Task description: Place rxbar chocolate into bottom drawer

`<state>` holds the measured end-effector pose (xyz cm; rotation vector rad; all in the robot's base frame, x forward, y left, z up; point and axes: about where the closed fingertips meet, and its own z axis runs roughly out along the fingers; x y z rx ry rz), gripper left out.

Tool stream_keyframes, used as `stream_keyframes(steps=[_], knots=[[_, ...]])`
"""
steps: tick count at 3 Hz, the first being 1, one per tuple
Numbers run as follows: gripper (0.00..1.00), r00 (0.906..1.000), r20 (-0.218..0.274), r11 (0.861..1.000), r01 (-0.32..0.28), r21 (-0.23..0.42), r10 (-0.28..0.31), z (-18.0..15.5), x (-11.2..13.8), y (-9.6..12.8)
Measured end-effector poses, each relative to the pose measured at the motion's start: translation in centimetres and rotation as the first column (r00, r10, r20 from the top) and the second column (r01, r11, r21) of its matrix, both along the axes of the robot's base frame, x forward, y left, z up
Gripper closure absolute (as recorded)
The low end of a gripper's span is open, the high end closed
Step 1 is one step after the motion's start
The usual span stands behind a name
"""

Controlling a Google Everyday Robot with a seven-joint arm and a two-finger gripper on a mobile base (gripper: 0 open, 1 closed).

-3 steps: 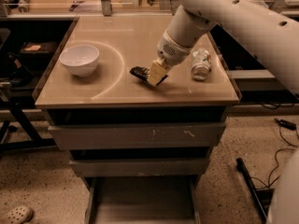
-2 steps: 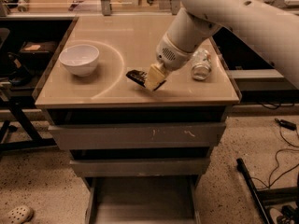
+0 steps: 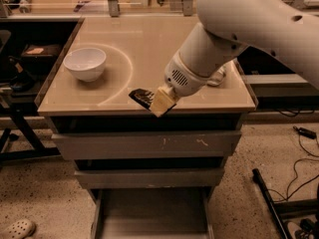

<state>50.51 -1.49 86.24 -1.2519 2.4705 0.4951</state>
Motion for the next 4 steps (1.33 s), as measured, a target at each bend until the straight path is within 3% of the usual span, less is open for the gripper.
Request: stream_keyframes(steps=[2,3,4], knots=[[1.0,0.9999,0.003,1.0,0.013,-0.003,-0.013,0.4,-1.0,-0.4],[1.0,0.9939,-0.051,0.995,0.099,0.024,-0.098,-0.5,-4.7,-0.6],[1.0,0.9704,-0.152,0.982,0.191,0.007,-0.187,-4.9,-9.5,-1.4]])
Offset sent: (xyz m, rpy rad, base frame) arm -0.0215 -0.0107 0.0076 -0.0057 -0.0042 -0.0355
